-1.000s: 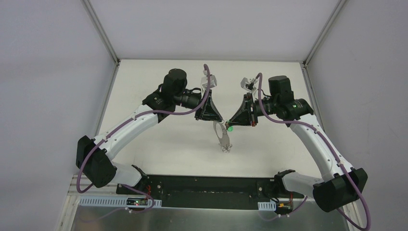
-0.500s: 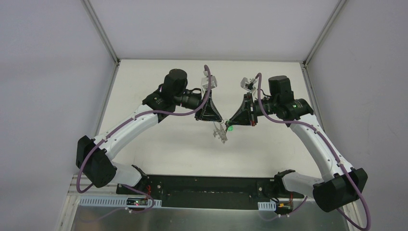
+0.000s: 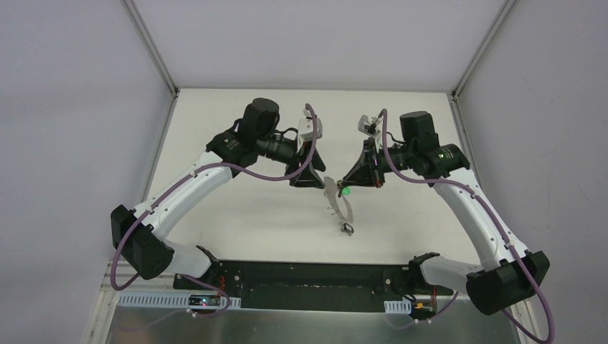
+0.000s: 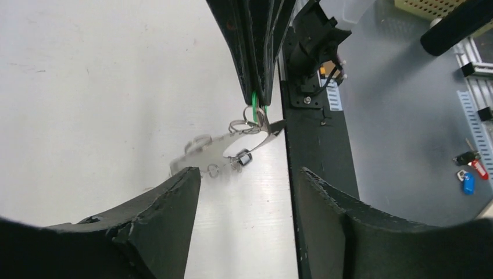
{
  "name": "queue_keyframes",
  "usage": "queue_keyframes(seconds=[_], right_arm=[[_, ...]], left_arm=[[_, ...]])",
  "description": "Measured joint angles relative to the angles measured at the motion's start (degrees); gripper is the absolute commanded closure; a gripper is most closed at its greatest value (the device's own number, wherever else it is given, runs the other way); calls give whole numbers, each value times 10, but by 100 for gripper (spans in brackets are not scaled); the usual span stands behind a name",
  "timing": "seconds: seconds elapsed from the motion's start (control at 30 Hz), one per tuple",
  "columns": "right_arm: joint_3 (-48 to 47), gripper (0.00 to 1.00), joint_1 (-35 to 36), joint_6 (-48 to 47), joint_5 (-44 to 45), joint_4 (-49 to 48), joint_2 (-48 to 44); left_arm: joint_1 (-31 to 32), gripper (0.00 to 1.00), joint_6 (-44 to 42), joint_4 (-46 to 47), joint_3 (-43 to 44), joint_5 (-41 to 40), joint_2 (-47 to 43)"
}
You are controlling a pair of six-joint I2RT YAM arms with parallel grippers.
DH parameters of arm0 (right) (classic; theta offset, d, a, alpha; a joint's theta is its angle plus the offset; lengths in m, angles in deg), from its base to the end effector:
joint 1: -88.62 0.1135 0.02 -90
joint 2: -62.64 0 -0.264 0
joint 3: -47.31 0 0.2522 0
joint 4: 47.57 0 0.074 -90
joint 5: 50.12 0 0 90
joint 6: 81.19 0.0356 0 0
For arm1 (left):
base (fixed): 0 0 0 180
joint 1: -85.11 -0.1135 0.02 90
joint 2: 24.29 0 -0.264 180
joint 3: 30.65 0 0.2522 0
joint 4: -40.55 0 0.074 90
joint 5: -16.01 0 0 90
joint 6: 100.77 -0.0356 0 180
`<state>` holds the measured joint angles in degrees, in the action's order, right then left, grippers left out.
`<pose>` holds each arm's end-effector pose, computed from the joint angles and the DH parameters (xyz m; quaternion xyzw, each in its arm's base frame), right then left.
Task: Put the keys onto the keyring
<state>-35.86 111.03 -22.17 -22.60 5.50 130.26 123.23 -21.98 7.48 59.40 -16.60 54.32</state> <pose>0.2045 0.1185 0.3701 -0.5494 0.5821 0.4356 0.4117 0.2188 -0.2098 0.3880 0.5480 0.5468 -0.5010 0.3869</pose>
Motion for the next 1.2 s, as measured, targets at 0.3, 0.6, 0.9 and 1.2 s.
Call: queue_keyframes(seconds=[0.3, 0.6, 0.9, 1.2], right_arm=[[-21, 100, 0, -7, 3, 15, 3], [-19, 100, 0, 16, 5, -4, 13], [-10, 100, 0, 31, 5, -20, 14], [12, 100, -2, 38, 15, -34, 14]], left_arm=[[0, 23, -47, -15, -27, -33, 1], [0, 18, -62, 11, -55, -85, 3], [2, 32, -34, 52, -67, -66, 47], [2, 86, -15, 64, -67, -52, 55]])
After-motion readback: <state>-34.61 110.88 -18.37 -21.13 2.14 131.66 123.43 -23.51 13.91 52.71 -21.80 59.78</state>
